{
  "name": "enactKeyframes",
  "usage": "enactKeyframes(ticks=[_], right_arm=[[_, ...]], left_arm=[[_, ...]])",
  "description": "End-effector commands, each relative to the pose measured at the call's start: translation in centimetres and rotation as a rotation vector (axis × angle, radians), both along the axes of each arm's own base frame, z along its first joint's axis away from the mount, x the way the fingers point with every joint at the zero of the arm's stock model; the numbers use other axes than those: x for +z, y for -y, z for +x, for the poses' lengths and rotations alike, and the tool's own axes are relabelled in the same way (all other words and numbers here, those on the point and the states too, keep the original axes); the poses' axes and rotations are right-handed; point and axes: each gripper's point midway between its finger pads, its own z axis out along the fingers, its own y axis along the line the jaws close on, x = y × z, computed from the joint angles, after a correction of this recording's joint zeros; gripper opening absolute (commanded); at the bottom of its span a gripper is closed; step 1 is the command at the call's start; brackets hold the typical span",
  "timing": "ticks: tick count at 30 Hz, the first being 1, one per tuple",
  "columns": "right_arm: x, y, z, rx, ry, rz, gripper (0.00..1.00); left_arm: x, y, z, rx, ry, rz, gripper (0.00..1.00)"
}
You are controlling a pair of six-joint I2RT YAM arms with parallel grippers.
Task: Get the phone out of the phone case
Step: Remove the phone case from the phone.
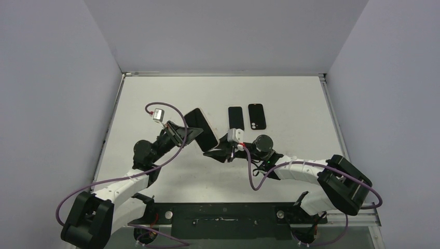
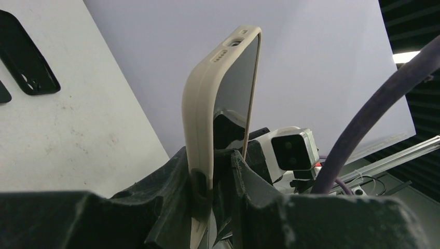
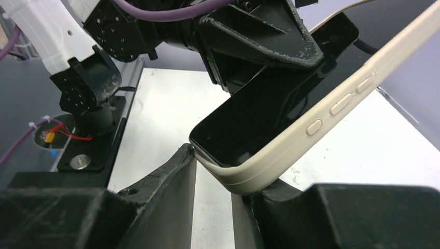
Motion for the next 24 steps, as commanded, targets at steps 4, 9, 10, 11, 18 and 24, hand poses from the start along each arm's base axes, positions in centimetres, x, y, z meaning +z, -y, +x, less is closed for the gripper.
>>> enactKeyframes(ticks=[4, 9, 10, 11, 18, 24], right_arm=[[2.4, 2.3, 6.2, -0.326, 0.213, 0.054, 0.06], [1.6, 3.7, 6.7, -0.364, 0.144, 0.062, 0.06], [1.4, 3.9, 6.5, -0.353, 0.128, 0.055, 0.07], [1.0, 4.1, 6.4, -0.345, 0.111, 0.039, 0.09], [-1.4, 6.0, 4.6, -0.288, -0.019, -0.05, 0.4], [-1.7, 6.5, 2.8, -0.205, -0.123, -0.077, 0.66]], left_arm=[[0.7, 0.2, -0.4, -0.032, -0.038, -0.001, 0.0], [0.9, 0.2, -0.4, -0.038, -0.006, 0.03, 0.0], [0.9, 0.0, -0.3, -0.036, 0.005, 0.038, 0.0], [0.9, 0.0, -0.3, -0.037, 0.019, 0.051, 0.0], [0.5, -0.8, 1.2, -0.042, 0.115, 0.201, 0.0], [-1.0, -0.2, 1.5, -0.128, 0.206, 0.363, 0.0]])
